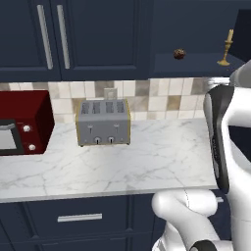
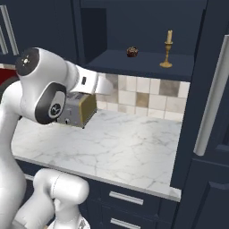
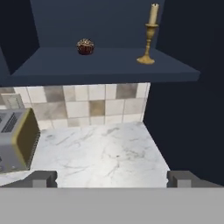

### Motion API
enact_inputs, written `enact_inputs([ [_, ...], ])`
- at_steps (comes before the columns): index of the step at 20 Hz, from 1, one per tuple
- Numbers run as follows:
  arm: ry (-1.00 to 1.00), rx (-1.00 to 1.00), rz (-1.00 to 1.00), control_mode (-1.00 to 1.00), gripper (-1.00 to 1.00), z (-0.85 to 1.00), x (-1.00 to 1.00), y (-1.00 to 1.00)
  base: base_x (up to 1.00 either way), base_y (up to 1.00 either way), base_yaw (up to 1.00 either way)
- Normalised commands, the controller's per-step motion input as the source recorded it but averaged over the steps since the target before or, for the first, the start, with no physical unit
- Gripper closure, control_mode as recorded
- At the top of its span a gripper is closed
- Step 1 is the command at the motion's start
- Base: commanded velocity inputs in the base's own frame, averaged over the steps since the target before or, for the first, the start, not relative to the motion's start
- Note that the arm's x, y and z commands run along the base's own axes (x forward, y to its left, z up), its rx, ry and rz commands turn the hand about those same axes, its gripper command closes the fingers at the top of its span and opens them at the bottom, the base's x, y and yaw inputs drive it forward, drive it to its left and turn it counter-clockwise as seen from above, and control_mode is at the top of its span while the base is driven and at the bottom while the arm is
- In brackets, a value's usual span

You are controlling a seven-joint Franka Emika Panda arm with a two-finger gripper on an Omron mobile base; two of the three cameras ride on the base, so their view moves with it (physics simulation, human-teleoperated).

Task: Pick the candle and candle from the dining table and place them in the open cabinet. Close the cabinet after placing the objects.

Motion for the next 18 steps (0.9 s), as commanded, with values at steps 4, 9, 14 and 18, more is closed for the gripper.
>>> enact_inputs([
  [4,0.10,0.06,-0.02,-1.00,-1.00,0.02,-0.61,0.14,0.00,0.00,0.00],
  [9,0.02,0.01,0.03,-1.00,-1.00,-0.07,-0.56,0.40,0.00,0.00,0.00],
  [14,0.00,0.01,0.08,-1.00,-1.00,-0.32,-0.27,0.53,0.00,0.00,0.00],
  [18,0.01,0.01,0.09,-1.00,-1.00,-0.06,-0.12,0.14,0.00,0.00,0.00],
])
